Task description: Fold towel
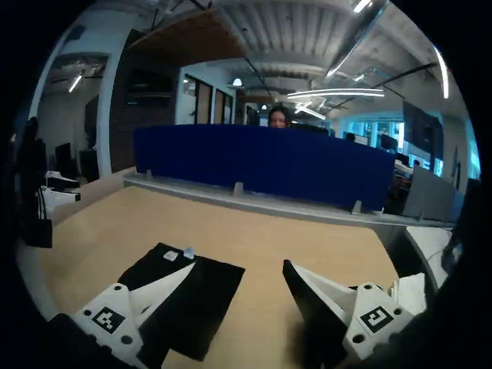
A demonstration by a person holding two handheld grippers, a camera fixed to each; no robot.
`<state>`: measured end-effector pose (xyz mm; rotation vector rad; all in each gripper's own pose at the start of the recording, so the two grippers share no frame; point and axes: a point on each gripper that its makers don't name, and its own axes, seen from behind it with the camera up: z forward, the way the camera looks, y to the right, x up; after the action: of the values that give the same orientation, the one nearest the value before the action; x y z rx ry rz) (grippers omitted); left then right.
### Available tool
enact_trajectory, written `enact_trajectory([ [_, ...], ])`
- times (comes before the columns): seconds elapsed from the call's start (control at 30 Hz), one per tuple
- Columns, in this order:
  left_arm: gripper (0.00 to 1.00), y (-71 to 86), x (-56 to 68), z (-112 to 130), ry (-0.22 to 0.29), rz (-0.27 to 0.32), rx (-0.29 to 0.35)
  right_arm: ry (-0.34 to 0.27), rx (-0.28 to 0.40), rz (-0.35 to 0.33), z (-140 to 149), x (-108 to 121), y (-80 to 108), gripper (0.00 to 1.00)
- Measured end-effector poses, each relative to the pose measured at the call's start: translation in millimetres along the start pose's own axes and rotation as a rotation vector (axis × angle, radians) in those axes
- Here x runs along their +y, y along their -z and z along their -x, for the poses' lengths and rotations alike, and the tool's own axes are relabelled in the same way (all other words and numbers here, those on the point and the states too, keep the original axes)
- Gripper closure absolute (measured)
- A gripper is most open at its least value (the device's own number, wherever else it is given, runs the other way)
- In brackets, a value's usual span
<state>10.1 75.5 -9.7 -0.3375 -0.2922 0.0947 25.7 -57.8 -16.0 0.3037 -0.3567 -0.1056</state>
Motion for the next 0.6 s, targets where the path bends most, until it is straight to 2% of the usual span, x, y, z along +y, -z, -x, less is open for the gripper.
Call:
enact_trajectory([
  [0.27,0.07,-3.8,14.0,12.3,-0.03,0.066,-0.058,0.055,-0.082,-0.071,16.3,-19.0,-2.2,0.0],
  [0.6,0.07,-6.7,29.5,49.8,-0.072,0.12,-0.137,0.123,-0.171,-0.137,54.1,-40.8,-7.6,0.0],
])
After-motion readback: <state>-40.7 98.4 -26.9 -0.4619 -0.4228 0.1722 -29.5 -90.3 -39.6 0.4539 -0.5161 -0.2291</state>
